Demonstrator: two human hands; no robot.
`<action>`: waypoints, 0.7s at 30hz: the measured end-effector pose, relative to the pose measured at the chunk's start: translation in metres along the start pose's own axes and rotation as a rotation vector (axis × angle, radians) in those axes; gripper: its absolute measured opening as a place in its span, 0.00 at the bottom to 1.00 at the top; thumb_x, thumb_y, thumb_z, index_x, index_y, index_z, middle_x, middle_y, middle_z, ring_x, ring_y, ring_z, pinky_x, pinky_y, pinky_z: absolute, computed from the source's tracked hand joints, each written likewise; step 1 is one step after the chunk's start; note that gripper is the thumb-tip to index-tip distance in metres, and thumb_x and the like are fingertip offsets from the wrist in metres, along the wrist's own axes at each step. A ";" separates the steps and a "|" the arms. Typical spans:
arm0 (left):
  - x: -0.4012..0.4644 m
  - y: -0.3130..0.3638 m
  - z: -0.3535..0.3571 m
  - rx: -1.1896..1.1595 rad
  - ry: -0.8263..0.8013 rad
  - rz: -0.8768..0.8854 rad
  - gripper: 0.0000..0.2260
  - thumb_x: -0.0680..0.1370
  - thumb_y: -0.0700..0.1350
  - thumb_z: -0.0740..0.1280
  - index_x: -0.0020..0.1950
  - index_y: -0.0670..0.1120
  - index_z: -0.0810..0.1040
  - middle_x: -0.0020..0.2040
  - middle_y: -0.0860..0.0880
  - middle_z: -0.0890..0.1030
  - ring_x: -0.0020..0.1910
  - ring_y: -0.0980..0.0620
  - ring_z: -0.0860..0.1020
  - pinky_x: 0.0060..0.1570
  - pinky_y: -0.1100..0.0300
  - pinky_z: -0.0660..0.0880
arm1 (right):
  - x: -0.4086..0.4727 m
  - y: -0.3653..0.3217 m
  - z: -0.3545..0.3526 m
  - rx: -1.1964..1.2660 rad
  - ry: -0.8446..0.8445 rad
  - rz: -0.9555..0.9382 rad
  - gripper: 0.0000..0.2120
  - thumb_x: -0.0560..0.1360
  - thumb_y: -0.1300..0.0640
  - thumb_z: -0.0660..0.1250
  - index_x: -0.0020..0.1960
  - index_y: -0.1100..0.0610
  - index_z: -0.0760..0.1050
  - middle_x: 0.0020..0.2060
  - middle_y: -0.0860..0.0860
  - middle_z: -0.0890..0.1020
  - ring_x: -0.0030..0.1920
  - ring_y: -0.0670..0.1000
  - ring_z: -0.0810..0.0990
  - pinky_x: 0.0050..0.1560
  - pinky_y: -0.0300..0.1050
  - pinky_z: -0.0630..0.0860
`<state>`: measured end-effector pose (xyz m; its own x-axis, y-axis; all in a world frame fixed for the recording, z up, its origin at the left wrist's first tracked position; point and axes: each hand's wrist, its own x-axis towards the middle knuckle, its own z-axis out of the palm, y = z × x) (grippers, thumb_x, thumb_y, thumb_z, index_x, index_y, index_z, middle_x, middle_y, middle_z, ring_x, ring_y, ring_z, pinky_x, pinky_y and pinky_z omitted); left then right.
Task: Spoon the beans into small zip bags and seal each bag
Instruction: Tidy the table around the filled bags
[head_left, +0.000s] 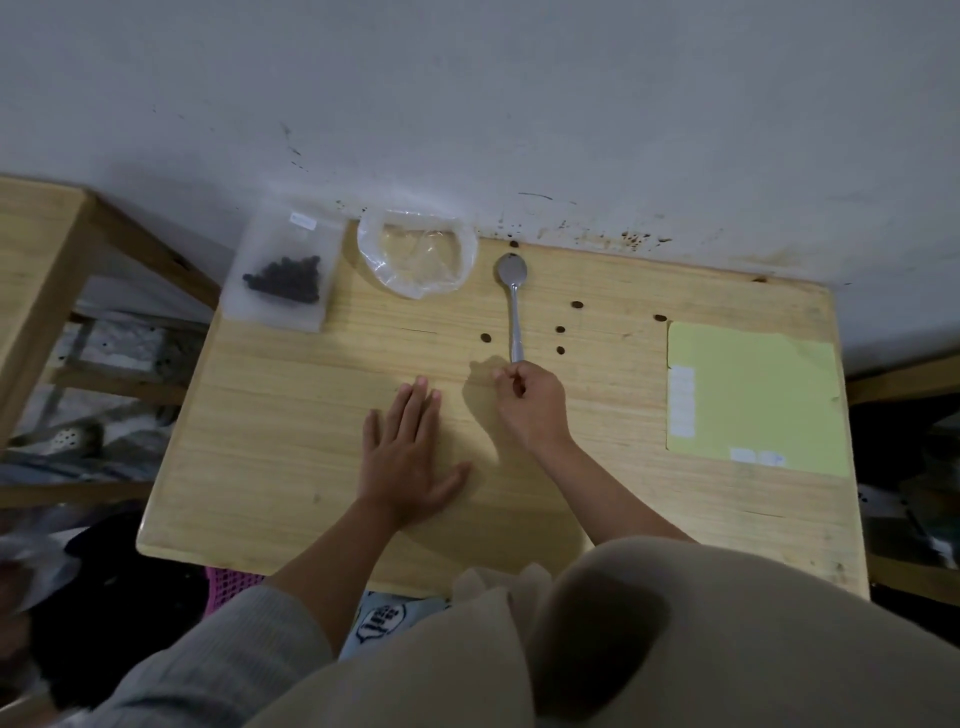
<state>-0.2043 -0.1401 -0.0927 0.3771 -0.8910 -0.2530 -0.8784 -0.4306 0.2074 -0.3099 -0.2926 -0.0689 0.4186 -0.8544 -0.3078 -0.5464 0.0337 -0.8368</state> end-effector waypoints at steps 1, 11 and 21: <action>0.000 0.000 0.000 -0.001 -0.001 0.001 0.42 0.72 0.70 0.52 0.77 0.45 0.53 0.78 0.45 0.50 0.77 0.46 0.48 0.69 0.37 0.55 | 0.004 -0.003 0.001 -0.046 0.016 -0.040 0.07 0.76 0.56 0.66 0.46 0.59 0.80 0.26 0.43 0.71 0.26 0.42 0.68 0.32 0.35 0.66; -0.001 -0.001 0.001 -0.022 0.004 -0.003 0.42 0.72 0.69 0.55 0.78 0.45 0.51 0.78 0.46 0.49 0.77 0.48 0.48 0.68 0.37 0.55 | 0.040 -0.021 0.006 -0.461 -0.022 -0.148 0.11 0.77 0.56 0.61 0.52 0.53 0.81 0.45 0.54 0.84 0.47 0.56 0.81 0.37 0.44 0.74; -0.001 -0.001 -0.001 -0.027 -0.003 -0.002 0.42 0.72 0.69 0.55 0.77 0.44 0.53 0.78 0.45 0.52 0.77 0.47 0.50 0.68 0.37 0.57 | 0.029 -0.022 0.007 -0.295 0.054 -0.187 0.08 0.76 0.59 0.61 0.45 0.63 0.75 0.28 0.52 0.76 0.29 0.51 0.73 0.30 0.43 0.69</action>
<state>-0.2037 -0.1391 -0.0921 0.3778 -0.8896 -0.2567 -0.8694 -0.4362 0.2320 -0.2808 -0.3149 -0.0628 0.4963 -0.8582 -0.1309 -0.6532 -0.2698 -0.7074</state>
